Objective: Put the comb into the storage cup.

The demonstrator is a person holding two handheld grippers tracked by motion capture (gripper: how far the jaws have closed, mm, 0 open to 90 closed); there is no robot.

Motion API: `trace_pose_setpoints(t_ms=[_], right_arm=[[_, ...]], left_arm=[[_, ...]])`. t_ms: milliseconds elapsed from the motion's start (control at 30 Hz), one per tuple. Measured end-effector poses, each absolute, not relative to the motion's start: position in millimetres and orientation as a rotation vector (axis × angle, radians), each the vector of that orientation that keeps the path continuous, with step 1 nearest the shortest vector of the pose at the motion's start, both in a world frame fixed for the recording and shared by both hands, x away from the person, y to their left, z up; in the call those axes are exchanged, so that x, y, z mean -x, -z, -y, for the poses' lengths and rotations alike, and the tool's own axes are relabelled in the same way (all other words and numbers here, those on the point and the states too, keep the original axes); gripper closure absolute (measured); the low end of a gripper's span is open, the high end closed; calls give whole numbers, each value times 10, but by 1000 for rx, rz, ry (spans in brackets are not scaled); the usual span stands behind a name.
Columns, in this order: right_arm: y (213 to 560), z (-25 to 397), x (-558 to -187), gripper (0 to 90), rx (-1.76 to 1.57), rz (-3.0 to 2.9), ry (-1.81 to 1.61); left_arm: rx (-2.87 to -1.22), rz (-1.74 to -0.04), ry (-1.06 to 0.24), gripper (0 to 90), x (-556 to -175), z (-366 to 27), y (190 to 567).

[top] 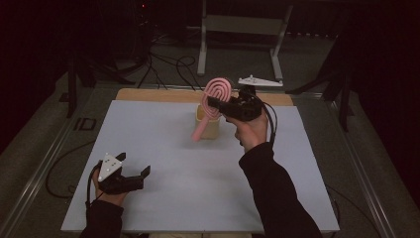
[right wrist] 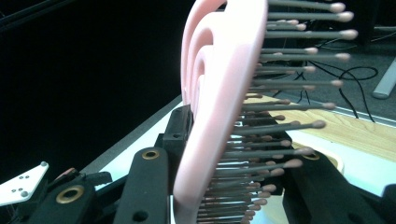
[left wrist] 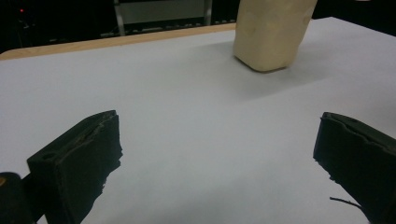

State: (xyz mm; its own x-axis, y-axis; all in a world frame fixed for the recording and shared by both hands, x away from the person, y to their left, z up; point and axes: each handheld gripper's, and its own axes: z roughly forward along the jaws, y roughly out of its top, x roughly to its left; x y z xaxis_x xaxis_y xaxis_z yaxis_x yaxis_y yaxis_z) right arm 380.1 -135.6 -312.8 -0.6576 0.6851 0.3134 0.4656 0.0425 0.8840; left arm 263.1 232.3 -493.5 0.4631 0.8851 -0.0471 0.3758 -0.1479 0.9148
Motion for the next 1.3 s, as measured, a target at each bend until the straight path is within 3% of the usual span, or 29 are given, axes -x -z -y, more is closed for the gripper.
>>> trace_pose_setpoints(t_ms=[1300], right_arm=[[2976,1482,-3897,637,-1202,-2071,-1613]], left_arm=[[-1732,-1087,-654,15,-2631,-2322,4936]])
